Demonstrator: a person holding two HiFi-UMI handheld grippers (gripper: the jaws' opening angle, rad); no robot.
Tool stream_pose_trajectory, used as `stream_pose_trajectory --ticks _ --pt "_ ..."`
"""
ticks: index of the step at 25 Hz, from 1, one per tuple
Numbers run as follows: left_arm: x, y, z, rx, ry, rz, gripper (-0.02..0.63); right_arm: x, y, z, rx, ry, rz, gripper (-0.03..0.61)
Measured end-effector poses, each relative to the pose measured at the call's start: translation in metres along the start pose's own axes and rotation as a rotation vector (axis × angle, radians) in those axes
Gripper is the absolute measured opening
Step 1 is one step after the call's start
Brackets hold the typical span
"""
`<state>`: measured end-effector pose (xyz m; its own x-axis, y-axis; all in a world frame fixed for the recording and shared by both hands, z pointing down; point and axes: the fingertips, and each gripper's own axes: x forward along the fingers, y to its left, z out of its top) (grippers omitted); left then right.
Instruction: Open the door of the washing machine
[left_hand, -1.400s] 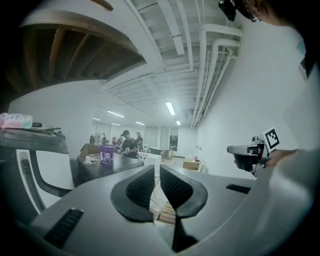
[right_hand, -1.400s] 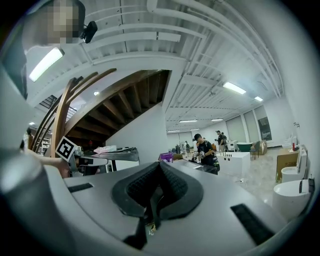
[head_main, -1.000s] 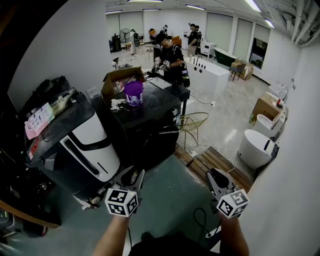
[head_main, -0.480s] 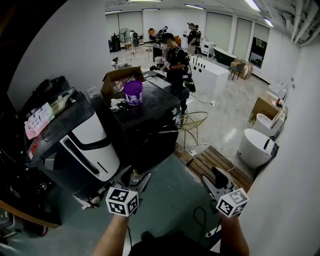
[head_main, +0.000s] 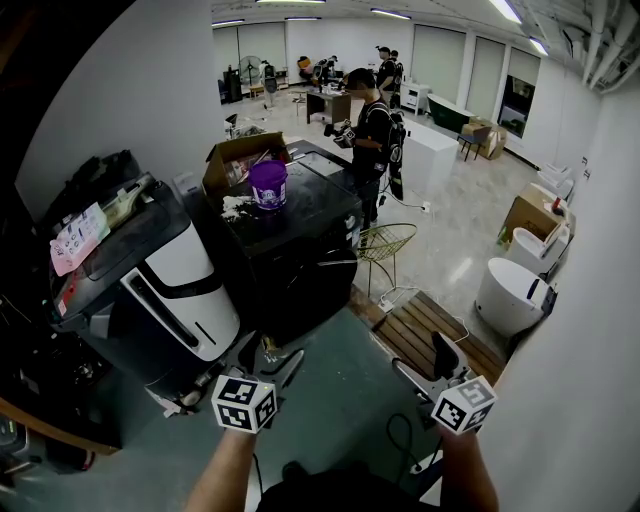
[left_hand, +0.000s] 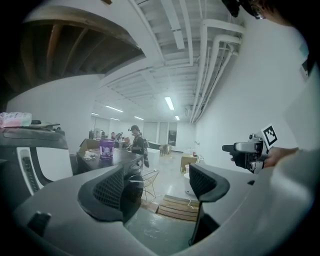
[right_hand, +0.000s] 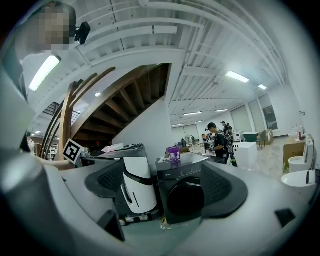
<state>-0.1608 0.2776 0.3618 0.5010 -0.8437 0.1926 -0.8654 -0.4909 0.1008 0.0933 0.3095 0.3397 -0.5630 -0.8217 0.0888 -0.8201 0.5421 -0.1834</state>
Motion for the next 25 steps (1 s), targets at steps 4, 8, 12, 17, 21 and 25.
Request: stream_pose_trajectory --ticks 4,8,12,17,21,25 --pt "-0.006 0.001 -0.002 -0.012 0.008 -0.019 0.437 0.003 0.009 0.0 0.009 0.007 0.028 0.501" --pt "-0.015 0.001 -0.008 0.002 0.025 -0.05 0.451 0.011 0.024 -0.005 -0.009 0.013 0.049 0.506" --pt "-0.035 0.02 -0.015 -0.012 0.024 -0.037 0.451 0.028 0.051 -0.014 -0.023 0.038 0.074 0.505" --pt "-0.064 0.06 -0.02 -0.021 0.007 0.004 0.451 0.056 0.084 -0.025 -0.024 0.043 0.102 0.505" --pt "-0.079 0.09 -0.026 -0.044 -0.014 0.032 0.449 0.071 0.109 -0.033 -0.04 0.062 0.108 0.505" --pt "-0.081 0.095 -0.036 -0.076 -0.013 0.019 0.449 0.069 0.121 -0.046 -0.041 0.109 0.102 0.505"
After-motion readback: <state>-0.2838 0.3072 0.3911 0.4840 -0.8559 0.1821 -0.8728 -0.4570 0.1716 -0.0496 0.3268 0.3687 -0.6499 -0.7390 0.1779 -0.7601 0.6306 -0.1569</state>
